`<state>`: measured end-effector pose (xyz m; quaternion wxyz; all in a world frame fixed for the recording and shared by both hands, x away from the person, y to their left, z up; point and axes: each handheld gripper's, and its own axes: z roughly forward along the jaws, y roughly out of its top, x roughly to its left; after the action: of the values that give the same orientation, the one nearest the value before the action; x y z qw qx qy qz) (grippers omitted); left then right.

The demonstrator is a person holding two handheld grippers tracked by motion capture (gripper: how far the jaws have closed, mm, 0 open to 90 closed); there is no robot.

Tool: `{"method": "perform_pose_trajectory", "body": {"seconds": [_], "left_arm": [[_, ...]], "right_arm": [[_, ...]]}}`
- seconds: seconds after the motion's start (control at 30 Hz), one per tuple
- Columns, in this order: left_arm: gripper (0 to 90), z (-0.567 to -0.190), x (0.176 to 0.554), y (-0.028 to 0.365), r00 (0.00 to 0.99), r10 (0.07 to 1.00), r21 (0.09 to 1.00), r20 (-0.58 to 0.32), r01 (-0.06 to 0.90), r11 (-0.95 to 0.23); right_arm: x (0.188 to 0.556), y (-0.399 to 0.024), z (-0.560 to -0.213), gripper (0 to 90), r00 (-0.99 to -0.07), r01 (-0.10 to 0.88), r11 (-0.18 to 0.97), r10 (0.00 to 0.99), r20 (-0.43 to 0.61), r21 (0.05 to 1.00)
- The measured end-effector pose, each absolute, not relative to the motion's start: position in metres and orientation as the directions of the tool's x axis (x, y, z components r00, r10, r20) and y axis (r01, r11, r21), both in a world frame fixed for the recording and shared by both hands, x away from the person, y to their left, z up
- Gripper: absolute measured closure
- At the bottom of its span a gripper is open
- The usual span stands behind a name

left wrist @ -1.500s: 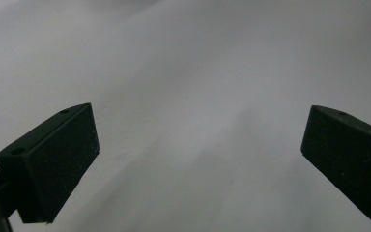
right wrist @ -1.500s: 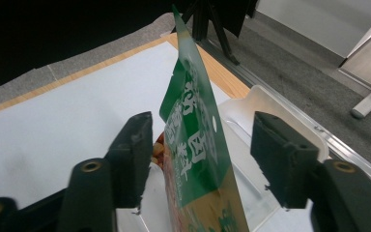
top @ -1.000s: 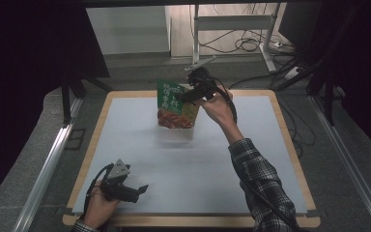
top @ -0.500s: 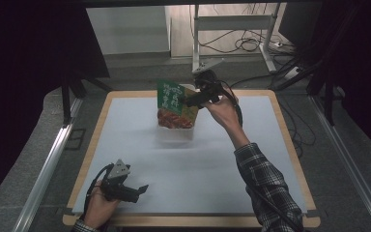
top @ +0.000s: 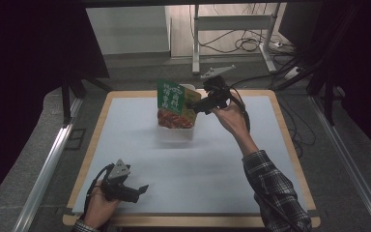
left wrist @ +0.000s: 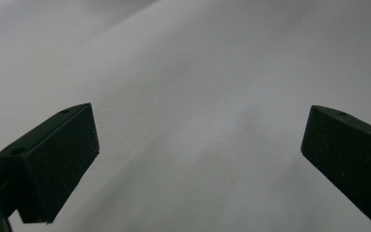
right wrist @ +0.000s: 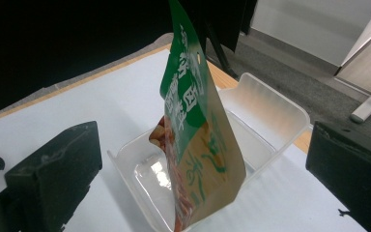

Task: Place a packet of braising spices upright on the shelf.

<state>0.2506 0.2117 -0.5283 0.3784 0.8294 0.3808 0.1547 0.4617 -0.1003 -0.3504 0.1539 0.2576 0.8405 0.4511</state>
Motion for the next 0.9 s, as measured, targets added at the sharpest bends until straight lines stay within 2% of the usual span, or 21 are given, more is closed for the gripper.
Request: {"method": "perform_pose_trajectory", "body": {"seconds": [0.9], "left_arm": [[0.0,-0.528,0.250,0.211,0.663,0.749,0.753,-0.023,0.504,-0.423]], "right_arm": [[0.430,-0.135,-0.387,0.0,-0.813,0.322,0.448,0.583,0.001,0.834]]}}
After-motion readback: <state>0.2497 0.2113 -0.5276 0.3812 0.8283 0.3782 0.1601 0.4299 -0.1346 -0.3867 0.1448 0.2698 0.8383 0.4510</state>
